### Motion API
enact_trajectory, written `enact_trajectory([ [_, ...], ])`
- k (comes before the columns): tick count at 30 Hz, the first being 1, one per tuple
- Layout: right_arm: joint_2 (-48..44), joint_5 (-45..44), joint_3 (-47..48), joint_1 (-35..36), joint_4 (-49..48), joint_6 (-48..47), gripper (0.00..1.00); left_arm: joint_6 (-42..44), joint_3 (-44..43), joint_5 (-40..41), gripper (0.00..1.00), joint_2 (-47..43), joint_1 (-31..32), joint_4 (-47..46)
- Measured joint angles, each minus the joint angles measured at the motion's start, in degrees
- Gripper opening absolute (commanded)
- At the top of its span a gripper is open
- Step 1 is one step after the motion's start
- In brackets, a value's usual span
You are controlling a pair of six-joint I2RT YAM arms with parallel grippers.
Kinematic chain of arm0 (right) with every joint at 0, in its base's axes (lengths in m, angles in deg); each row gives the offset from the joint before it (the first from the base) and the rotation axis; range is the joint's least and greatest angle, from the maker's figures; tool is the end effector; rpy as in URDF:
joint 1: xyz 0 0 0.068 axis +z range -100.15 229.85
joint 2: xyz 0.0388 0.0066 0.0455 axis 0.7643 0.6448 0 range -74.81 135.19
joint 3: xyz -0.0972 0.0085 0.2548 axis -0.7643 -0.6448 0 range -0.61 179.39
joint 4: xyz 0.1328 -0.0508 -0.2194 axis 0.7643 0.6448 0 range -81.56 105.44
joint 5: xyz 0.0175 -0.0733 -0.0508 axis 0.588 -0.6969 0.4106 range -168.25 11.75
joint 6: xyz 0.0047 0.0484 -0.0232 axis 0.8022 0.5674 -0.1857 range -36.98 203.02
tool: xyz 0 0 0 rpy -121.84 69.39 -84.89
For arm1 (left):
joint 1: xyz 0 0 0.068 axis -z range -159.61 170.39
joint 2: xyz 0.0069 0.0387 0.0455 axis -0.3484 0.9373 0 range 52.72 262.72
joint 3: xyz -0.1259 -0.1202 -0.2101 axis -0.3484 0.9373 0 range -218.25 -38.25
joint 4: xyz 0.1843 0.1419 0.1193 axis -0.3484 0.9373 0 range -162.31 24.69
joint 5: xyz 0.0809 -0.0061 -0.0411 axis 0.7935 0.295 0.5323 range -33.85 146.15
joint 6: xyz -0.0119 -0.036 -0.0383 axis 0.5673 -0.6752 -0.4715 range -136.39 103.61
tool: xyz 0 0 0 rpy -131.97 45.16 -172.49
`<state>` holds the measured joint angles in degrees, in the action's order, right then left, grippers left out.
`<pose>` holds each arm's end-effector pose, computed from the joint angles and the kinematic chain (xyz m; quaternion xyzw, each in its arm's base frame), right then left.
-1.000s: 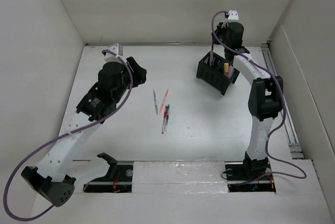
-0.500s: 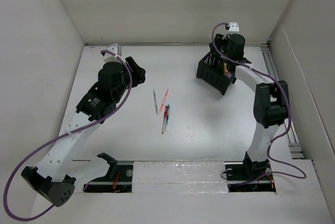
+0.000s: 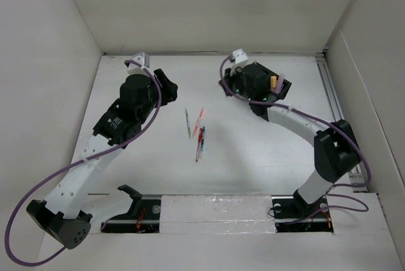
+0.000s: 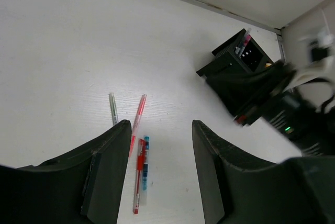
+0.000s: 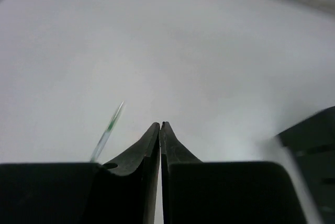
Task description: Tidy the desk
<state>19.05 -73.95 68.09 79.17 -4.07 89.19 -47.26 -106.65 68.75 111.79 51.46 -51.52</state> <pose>0.3403 0.1942 0.3032 -0.1795 0.7595 0.2183 0.5859 0.1948 -0.1084 0.4173 -0.0681 0.7696 -0.2509 0.5832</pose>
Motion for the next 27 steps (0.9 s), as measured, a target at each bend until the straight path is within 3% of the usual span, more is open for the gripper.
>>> enact_trajectory([
  [2,1.4,-0.5,-1.7,4.7,3.4,0.1,0.26,0.0,0.0,-0.2,0.46,-0.2,0.0,0.0],
  [5,5.1,-0.3,-2.3,9.8,8.9,0.1,0.36,0.2,0.0,-0.4,0.46,-0.7,0.0,0.0],
  [16,13.0,-1.3,-0.1,14.2,21.7,1.3,0.35,0.3,1.1,-1.3,0.46,-2.7,0.0,-0.4],
  [27,17.0,-0.4,3.9,15.0,23.5,1.4,0.35,0.4,2.3,-1.7,0.46,-3.5,0.0,-0.3],
])
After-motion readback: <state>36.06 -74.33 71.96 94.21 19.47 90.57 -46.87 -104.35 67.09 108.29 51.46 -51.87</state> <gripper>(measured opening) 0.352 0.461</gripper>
